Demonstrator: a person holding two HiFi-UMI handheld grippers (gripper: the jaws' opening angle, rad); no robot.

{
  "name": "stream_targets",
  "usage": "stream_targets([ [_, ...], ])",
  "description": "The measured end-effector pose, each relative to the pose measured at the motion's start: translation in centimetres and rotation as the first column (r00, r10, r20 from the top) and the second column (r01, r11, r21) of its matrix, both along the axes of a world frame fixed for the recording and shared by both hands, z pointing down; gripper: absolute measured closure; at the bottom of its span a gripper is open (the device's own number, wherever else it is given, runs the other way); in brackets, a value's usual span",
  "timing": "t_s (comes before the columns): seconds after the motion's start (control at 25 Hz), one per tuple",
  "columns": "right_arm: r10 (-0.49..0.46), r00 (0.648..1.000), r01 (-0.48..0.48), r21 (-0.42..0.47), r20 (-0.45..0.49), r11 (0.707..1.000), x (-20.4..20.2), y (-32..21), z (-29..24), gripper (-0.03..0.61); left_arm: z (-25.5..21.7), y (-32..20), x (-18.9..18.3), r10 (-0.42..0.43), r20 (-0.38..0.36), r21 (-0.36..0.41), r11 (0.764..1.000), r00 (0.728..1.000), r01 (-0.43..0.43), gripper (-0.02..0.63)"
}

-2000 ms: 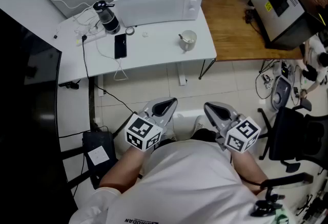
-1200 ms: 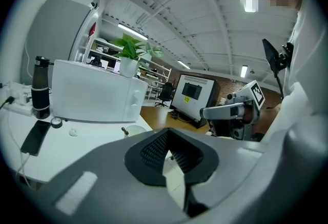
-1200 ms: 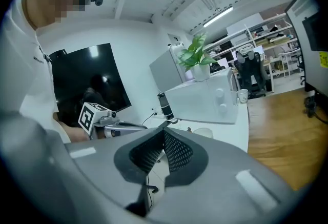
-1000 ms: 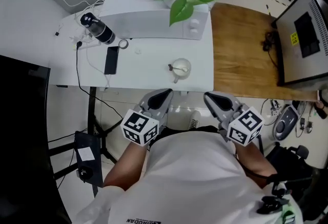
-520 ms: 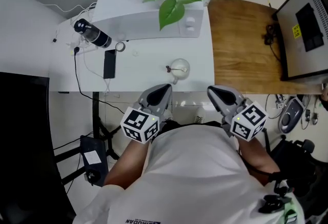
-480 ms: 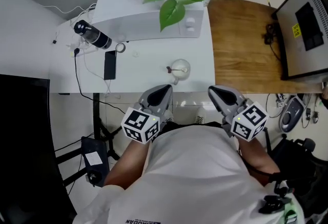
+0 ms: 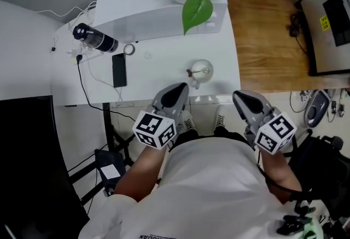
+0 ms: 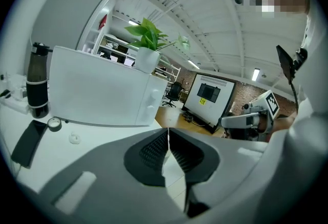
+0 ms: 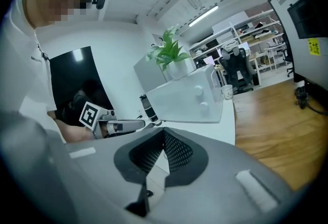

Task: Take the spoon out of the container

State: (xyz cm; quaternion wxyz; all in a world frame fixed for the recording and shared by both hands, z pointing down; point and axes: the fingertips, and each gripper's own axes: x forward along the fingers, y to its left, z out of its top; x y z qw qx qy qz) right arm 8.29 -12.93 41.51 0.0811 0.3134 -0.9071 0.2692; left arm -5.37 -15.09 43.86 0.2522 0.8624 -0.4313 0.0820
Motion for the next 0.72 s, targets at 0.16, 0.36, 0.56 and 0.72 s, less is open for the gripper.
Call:
stream_targets([
  [0.16,0.019,1.000,-0.020,-0.036,-0.012,0.999,-0.1,-0.2,1.2,0.574,0.9,-1.2,-0.5,-0.002,-0.008,-0.009,1.000,1.000,0.002,0.574],
  [0.36,0.037,0.999,-0.038,-0.069,-0.016,0.997,0.0,-0.6,2.7,0.574,2.2,-2.4,-1.2,-0.018,-0.017,-0.025,1.000,1.000,0.017,0.555],
  [0.56,0.044,0.999,-0.046,-0.089,-0.022,0.995,0.1,-0.8,3.9,0.574,3.6,-3.2,-1.7,-0.037,-0.036,-0.049,0.998,0.999,0.036,0.529],
  [0.72,0.048,0.999,-0.050,-0.111,-0.023,0.993,0.2,-0.7,4.8,0.575,4.5,-3.7,-1.8,-0.061,-0.063,-0.084,0.995,0.996,0.056,0.495],
])
